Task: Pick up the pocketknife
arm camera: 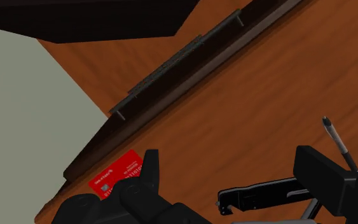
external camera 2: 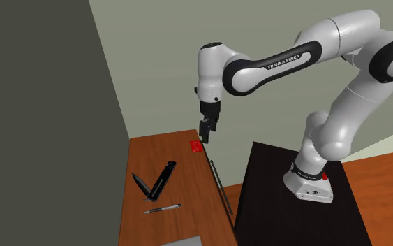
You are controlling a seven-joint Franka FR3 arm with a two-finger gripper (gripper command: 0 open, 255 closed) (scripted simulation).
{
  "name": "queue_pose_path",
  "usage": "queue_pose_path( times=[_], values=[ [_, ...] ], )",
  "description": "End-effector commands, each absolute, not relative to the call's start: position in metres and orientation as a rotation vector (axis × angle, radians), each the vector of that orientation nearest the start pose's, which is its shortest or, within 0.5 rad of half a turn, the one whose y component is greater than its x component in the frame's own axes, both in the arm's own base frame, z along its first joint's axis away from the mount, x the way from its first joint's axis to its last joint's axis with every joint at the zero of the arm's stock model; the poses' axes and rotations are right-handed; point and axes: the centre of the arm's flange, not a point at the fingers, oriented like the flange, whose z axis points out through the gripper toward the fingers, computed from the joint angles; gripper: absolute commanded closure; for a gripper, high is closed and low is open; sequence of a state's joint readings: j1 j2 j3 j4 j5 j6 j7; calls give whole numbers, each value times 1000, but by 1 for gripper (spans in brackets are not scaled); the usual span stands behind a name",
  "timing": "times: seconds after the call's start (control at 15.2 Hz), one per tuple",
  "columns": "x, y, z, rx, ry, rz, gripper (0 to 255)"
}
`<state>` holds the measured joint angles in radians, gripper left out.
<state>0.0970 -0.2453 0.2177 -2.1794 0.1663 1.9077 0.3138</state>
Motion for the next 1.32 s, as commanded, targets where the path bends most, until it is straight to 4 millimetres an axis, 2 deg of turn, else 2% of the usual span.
queue_pose_path(
  times=[0.0,1.25],
  values=[
    [463,184,481,-3056,90,84,0],
    [603,370,377,-3128,16,19,0]
  ],
)
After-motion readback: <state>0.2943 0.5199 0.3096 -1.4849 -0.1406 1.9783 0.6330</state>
